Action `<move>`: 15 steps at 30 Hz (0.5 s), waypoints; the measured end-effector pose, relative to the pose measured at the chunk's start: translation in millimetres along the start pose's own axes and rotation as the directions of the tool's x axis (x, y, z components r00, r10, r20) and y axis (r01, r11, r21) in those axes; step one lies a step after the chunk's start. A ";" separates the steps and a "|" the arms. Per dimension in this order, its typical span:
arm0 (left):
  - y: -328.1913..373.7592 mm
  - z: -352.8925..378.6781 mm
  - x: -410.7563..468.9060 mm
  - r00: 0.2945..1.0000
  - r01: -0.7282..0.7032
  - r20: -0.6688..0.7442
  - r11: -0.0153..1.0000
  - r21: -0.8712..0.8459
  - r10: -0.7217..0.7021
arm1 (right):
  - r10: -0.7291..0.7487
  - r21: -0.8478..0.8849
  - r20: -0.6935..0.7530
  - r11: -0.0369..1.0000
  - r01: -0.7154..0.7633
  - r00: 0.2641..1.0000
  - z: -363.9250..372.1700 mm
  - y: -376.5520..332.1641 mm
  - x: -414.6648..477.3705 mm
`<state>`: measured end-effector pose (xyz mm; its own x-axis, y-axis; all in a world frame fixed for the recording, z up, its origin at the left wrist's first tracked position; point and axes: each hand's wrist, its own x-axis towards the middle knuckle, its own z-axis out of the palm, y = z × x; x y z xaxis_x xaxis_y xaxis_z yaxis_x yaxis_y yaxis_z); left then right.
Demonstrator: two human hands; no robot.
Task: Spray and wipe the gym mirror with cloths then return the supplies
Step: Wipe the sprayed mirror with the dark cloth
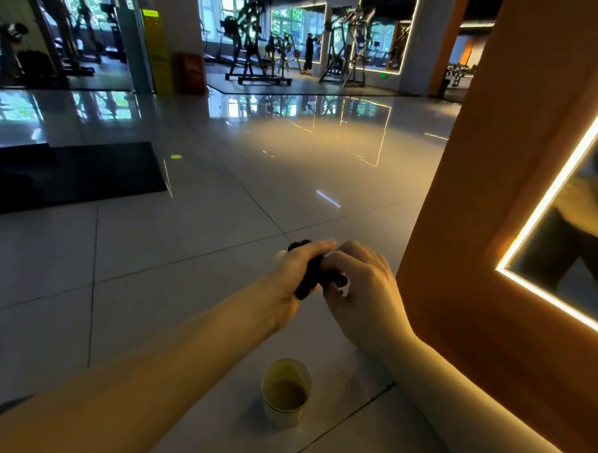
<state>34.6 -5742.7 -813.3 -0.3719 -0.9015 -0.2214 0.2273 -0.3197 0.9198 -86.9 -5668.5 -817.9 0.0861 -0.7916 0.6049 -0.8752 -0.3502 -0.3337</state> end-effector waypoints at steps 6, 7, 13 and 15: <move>19.1 -25.4 18.0 0.996 -0.044 -0.071 0.999 0.021 0.045 | 0.126 0.188 0.005 0.974 -0.124 0.992 17.3 5.8 7.3; 22.1 -26.7 16.6 0.999 -0.049 -0.007 0.999 0.005 0.049 | 0.259 0.287 -0.022 0.927 -0.242 0.966 16.2 6.9 11.1; 19.4 -15.9 5.8 0.974 -0.138 0.200 0.975 0.173 0.103 | 0.414 0.600 0.498 0.470 -0.647 0.762 12.1 4.7 27.4; 20.7 -12.2 4.8 0.964 -0.177 0.238 0.949 0.260 0.115 | 0.389 0.624 0.543 0.406 -0.668 0.744 13.2 5.1 29.8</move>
<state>48.6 -5757.2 -799.3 -0.5466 -0.8368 -0.0309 0.0475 -0.0678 0.9966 -82.5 -5700.5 -811.1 -0.0183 -0.9972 -0.0722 -0.1158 0.0739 -0.9905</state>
